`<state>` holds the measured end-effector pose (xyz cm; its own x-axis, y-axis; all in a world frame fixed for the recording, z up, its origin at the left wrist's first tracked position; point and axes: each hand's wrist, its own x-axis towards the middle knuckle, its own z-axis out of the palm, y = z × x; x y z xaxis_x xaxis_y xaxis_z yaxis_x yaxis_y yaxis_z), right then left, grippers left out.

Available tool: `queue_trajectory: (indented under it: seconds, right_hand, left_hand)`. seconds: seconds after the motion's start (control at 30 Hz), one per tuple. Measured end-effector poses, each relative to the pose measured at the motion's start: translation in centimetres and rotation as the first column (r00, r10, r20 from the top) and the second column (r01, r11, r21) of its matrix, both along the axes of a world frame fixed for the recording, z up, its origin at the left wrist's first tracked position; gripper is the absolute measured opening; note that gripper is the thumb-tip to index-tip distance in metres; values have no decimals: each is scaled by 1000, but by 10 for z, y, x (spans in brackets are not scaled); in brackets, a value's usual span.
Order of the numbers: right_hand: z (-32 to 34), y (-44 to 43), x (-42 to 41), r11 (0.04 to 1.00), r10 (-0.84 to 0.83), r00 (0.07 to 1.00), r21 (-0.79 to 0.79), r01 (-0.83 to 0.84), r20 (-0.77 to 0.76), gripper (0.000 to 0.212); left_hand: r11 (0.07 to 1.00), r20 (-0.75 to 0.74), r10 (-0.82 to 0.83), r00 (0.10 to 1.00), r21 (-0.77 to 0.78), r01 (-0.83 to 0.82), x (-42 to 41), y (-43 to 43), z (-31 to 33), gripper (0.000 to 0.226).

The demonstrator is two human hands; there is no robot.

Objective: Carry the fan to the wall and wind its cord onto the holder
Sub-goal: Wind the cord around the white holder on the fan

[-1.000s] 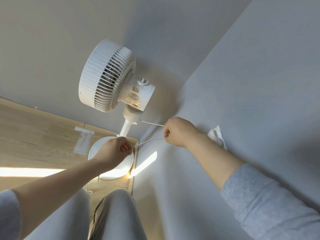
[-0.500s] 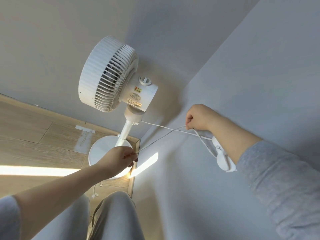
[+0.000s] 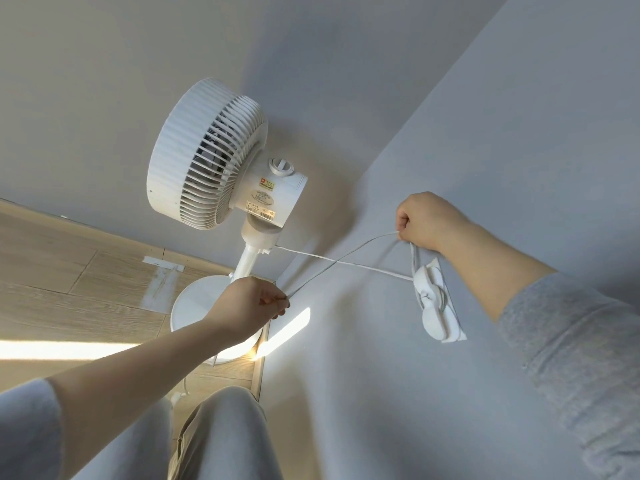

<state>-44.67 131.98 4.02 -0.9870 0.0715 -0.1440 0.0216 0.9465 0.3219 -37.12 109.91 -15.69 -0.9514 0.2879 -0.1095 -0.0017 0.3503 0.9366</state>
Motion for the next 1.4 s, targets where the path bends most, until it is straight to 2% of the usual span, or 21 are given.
queue_trajectory:
  seconds: [0.13, 0.37, 0.6, 0.8, 1.07, 1.4]
  right_hand:
    - [12, 1, 6, 999, -7, 999, 48, 9, -44, 19]
    - [31, -4, 20, 984, -44, 996, 168, 57, -79, 31]
    - [43, -15, 41, 958, -38, 986, 276, 81, -160, 30]
    - [55, -12, 49, 979, -44, 982, 189, 80, -186, 33]
    - [71, -10, 70, 984, -172, 959, -1, 176, -225, 25]
    - [75, -13, 121, 971, -237, 954, -74, 227, -184, 20]
  left_hand:
    - [1000, -48, 22, 999, -21, -23, -1, 4, 13, 18]
    - [1000, -69, -7, 998, -4, 6, 8, 4, 37, 11]
    - [999, -114, 5, 994, -51, -10, 13, -10, 52, 16]
    - [998, -135, 18, 991, -61, -27, 19, -13, 58, 16]
    - [997, -170, 1, 986, -78, -15, 32, -17, 68, 13]
    - [992, -193, 5, 981, -126, -30, 64, -40, 81, 14]
